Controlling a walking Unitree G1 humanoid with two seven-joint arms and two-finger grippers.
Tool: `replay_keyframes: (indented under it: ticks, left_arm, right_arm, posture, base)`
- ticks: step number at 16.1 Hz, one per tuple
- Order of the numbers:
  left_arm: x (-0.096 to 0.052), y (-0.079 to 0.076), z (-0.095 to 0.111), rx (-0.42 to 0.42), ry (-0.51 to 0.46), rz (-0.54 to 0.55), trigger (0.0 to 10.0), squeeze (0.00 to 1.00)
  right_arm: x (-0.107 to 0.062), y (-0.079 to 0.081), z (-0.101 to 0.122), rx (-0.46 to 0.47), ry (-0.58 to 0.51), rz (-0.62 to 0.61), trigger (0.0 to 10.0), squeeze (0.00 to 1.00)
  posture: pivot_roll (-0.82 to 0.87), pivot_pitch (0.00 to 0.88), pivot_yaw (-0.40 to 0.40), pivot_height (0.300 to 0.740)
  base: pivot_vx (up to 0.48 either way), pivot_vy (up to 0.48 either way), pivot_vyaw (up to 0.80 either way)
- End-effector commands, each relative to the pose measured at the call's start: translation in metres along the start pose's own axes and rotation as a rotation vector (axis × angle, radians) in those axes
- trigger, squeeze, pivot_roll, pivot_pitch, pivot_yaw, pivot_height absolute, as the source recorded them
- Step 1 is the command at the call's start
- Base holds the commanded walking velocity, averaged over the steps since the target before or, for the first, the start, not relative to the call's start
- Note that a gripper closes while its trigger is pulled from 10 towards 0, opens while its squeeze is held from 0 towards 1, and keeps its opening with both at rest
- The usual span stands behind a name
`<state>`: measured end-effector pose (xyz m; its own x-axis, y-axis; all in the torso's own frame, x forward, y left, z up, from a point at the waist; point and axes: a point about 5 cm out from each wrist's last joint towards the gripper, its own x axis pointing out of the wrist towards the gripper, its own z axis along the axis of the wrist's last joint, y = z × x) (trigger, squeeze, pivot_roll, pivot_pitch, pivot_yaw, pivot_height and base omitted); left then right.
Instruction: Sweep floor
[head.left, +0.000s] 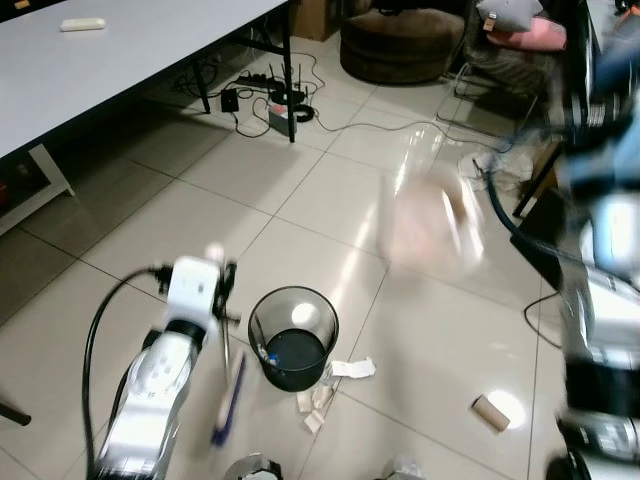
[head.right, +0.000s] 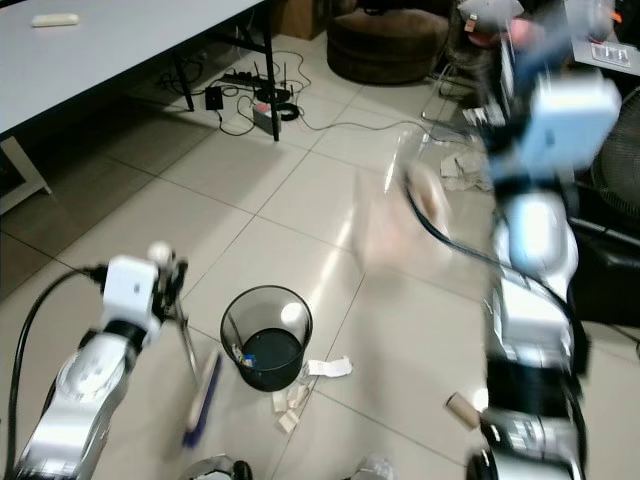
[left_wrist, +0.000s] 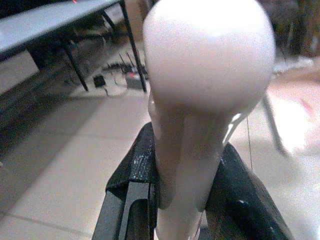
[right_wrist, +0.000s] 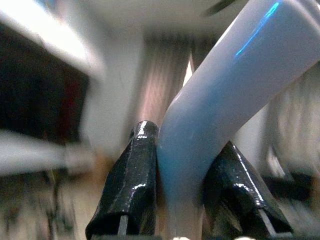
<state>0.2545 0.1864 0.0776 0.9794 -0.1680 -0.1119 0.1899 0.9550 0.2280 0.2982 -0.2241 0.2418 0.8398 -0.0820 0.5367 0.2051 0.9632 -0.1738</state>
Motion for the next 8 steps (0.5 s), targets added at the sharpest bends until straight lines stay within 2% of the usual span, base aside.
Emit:
replay_keyframes:
  ticks: [1,3,4,8]
  left_arm:
    - [-0.004,0.005,0.005,0.037,-0.016,-0.005,10.0,0.0]
    - [-0.002,0.006,0.006,0.011,-0.021,0.025,10.0,0.0]
    - [0.002,0.004,0.009,0.008,-0.028,0.014,10.0,0.0]
    - [0.003,-0.005,0.01,0.007,-0.027,-0.032,10.0,0.0]
  right_arm:
    - [-0.017,-0.008,-0.029,-0.026,0.17,-0.043,10.0,0.0]
    - [-0.035,-0.014,-0.053,-0.03,0.292,-0.114,10.0,0.0]
    - [-0.042,-0.014,-0.057,-0.037,0.321,-0.122,10.0,0.0]
    - [-0.051,-0.001,-0.059,-0.018,0.358,-0.067,10.0,0.0]
  posture:
    - [0.02,0.076,0.03,0.74]
    - [0.03,0.077,0.026,0.74]
    - [0.03,0.075,0.029,0.74]
    - [0.02,0.078,0.036,0.74]
  base:
    - [0.0,0.0,0.0]
    - [0.0,0.0,0.0]
    - [0.0,0.0,0.0]
    - [0.0,0.0,0.0]
